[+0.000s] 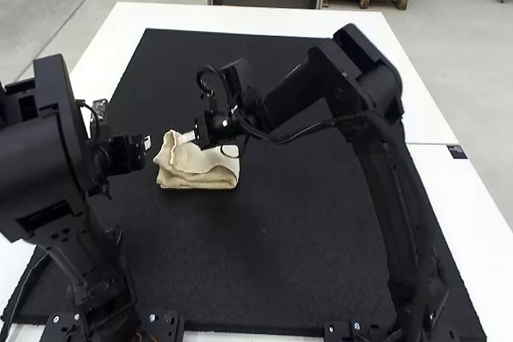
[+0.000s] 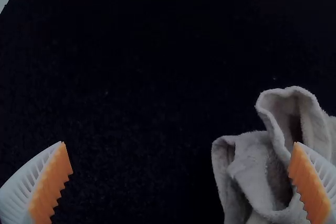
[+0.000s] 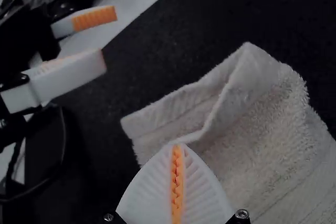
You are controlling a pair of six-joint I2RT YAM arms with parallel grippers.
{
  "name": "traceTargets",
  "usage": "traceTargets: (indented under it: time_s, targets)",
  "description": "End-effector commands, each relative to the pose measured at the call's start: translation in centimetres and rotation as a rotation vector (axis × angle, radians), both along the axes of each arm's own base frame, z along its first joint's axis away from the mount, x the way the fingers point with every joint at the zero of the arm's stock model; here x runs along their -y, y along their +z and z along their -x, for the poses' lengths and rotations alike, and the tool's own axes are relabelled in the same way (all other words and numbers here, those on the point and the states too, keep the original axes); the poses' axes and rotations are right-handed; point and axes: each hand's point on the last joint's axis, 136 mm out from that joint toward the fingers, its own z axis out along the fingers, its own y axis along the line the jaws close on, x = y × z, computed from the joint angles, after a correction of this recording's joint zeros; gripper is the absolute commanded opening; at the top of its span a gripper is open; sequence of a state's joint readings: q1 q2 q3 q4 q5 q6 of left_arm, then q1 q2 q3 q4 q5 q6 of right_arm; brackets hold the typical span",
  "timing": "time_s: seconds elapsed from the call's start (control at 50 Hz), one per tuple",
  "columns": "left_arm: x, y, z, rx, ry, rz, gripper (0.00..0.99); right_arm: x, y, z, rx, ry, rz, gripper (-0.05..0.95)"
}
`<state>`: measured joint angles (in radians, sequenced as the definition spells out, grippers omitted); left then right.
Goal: Fold the towel.
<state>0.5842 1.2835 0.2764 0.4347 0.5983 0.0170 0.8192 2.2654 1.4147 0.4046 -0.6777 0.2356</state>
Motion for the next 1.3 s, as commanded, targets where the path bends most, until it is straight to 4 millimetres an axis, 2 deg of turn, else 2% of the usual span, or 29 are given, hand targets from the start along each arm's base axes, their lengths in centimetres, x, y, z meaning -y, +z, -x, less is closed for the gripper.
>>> traceTargets:
  time_s: [0.0,0.32,0.5,0.58,0.66,0.74,0.88,0.96,1.1,1.28]
  targets:
    - [0.0,0.4,0.0,0.015,0.001,0.000,0.969,0.1,-1.0,-0.5,0.000,0.002,-0.009,-0.02]
    - [0.0,0.9,-0.2,0.033,-0.003,0.001,0.967,-0.4,-3.9,-1.0,0.018,-0.014,-0.035,-0.02]
    - [0.0,1.0,-0.2,0.036,-0.004,0.000,0.967,-0.1,-7.3,-0.3,-0.005,-0.017,-0.002,-0.02]
    - [0.0,1.1,-0.3,0.040,-0.007,-0.001,0.967,-0.2,-7.8,0.0,-0.003,-0.019,-0.007,-0.02]
    - [0.0,1.2,-0.4,0.043,-0.009,-0.001,0.969,-0.4,-6.5,-0.6,-0.013,-0.043,-0.051,-0.02]
    - [-0.1,1.5,-0.6,0.048,-0.009,-0.003,0.967,-0.7,-3.8,-1.5,-0.026,-0.071,-0.115,-0.02]
    - [-0.5,3.0,-1.2,0.080,-0.001,0.003,0.967,0.4,3.7,-4.2,0.039,-0.116,-0.213,-0.02]
    - [-0.9,4.7,-1.9,0.111,0.008,0.004,0.967,2.0,8.3,-6.2,0.081,-0.156,-0.264,-0.02]
    - [-1.0,9.0,-3.3,0.183,0.011,0.026,0.967,6.4,16.5,-9.3,0.172,-0.248,-0.336,-0.02]
    - [1.8,16.3,-5.2,0.310,-0.047,0.033,0.967,13.8,27.0,-11.5,0.334,-0.403,-0.416,-0.02]
